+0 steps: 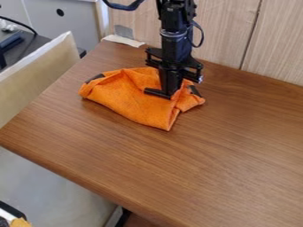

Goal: Move cloth from right to left

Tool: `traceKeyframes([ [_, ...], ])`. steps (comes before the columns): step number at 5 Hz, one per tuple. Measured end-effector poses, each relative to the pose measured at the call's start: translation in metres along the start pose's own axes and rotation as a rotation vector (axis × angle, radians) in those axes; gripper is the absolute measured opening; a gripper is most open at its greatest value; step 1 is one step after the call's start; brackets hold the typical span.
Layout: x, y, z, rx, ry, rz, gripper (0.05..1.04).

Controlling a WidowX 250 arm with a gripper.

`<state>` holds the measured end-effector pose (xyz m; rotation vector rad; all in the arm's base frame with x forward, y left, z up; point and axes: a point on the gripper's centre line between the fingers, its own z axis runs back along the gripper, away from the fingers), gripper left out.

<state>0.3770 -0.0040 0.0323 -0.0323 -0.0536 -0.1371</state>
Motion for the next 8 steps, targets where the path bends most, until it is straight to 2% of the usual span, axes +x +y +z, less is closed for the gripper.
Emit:
traceKeyframes([
  [2, -0.001, -0.001, 0.002, -0.002, 0.008, -0.002, 0.053],
  [3, 0.003, -0.003, 0.031, 0.001, -0.057, -0.001, 0.053],
  [4, -0.006, -0.007, 0.059, -0.004, -0.117, 0.007, 0.053],
  [5, -0.024, -0.018, 0.08, -0.022, -0.153, 0.008, 0.053],
  [6, -0.047, -0.029, 0.086, -0.036, -0.159, 0.012, 0.053],
  [7, -0.075, -0.038, 0.079, -0.026, -0.128, 0.002, 0.053],
  [8, -0.106, -0.045, 0.066, -0.046, -0.096, 0.011, 0.053],
])
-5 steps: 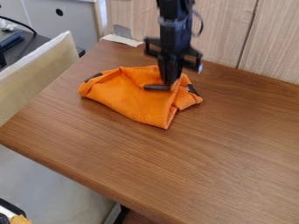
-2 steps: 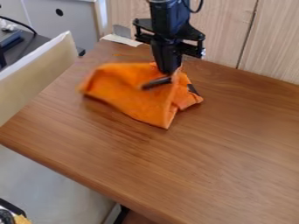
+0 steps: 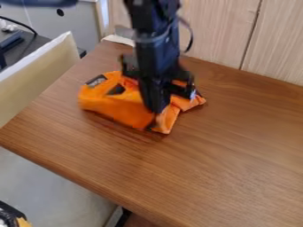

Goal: Move cloth from right to left

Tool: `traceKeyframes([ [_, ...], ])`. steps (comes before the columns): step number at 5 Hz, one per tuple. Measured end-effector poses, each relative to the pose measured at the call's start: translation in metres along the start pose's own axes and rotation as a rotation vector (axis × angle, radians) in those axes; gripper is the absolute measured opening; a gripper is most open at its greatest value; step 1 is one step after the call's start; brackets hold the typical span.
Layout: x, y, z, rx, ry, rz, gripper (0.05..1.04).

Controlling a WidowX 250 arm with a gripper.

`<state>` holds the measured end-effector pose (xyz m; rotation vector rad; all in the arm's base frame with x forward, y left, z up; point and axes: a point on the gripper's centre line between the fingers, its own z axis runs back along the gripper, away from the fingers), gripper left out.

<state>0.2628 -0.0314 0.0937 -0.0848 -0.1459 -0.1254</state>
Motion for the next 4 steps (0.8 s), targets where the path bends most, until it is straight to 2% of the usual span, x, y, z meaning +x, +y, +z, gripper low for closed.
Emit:
traceKeyframes([
  [1, -0.019, -0.002, -0.014, -0.005, 0.048, 0.01, 0.053],
  [2, -0.041, -0.007, -0.035, -0.018, 0.122, -0.009, 0.053],
  [3, -0.051, -0.009, -0.053, -0.014, 0.155, -0.025, 0.074],
  [4, -0.049, -0.013, -0.056, 0.003, 0.13, -0.038, 0.204],
])
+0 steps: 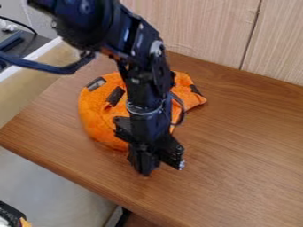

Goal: Move cloth from right to left

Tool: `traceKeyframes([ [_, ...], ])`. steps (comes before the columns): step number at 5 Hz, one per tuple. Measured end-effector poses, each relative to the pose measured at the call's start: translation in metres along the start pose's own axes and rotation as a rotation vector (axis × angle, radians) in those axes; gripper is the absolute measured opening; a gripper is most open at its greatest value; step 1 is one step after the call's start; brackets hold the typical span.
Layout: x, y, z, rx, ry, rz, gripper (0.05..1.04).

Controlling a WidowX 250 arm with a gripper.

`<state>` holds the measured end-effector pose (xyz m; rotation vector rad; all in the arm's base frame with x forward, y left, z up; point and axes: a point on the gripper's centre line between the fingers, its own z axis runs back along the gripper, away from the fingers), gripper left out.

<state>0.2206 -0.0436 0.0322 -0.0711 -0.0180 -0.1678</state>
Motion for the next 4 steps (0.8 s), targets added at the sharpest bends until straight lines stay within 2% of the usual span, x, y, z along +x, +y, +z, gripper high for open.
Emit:
traceKeyframes([
  [2, 0.003, -0.004, 0.003, 0.013, 0.006, -0.001, 0.79],
  [3, 0.006, -0.007, 0.01, 0.016, 0.002, -0.016, 0.999],
  [4, 0.014, -0.013, 0.038, 0.042, -0.069, -0.05, 1.001],
])
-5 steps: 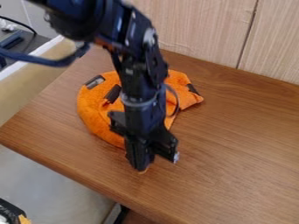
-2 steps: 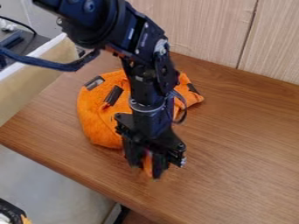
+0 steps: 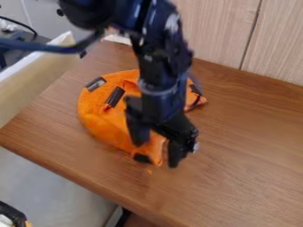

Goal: Move cloth from right to left

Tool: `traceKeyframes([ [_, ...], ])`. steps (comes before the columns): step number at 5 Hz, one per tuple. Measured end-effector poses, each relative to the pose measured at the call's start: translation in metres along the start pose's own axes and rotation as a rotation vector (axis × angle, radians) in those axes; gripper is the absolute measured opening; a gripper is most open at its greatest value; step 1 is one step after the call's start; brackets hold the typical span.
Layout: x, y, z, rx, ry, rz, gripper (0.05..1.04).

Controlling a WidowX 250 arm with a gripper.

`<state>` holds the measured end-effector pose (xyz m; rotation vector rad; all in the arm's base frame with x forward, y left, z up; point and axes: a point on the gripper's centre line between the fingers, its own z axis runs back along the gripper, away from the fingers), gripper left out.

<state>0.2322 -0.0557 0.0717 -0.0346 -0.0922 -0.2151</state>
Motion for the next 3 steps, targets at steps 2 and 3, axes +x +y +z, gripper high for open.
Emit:
traceKeyframes([
  [2, 0.011, -0.003, 0.055, 0.056, -0.109, -0.03, 1.001],
  [3, 0.014, -0.004, 0.077, 0.058, -0.182, -0.092, 1.001],
])
